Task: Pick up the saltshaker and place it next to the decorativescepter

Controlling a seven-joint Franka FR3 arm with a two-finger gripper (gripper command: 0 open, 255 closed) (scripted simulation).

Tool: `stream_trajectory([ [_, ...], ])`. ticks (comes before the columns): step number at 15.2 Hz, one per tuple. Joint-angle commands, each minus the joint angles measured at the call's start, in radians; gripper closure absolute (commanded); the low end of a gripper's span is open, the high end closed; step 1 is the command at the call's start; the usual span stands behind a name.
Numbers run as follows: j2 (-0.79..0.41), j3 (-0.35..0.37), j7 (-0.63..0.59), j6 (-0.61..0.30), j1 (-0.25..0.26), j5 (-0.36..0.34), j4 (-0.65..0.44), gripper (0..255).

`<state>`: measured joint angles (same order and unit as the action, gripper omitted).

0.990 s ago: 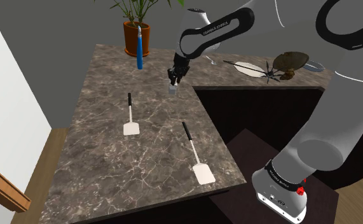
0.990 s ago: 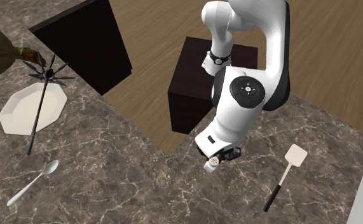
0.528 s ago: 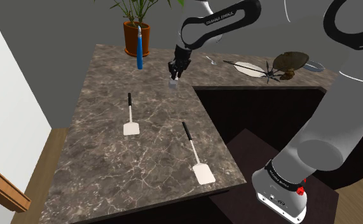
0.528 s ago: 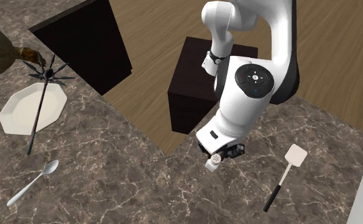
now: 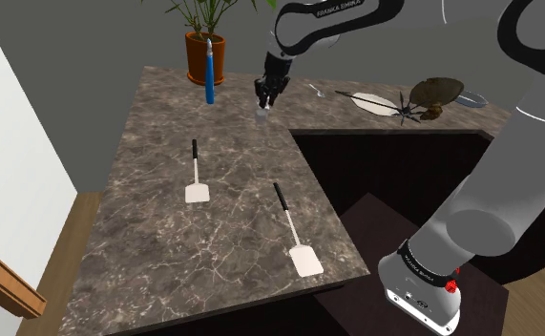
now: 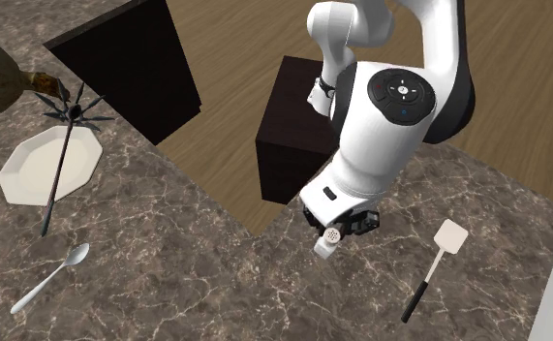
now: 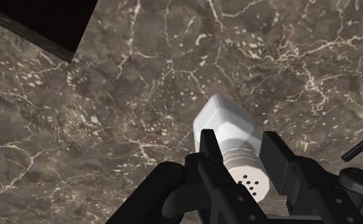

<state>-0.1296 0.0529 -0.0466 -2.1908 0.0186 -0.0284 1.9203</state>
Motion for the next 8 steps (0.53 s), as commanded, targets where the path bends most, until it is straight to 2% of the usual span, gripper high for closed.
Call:
stream_trajectory([
  [1, 0.009, 0.001, -0.001, 0.025, 0.001, 0.001, -0.016, 255],
  [8, 0.031, 0.001, 0.002, 0.114, 0.001, 0.003, -0.083, 255],
])
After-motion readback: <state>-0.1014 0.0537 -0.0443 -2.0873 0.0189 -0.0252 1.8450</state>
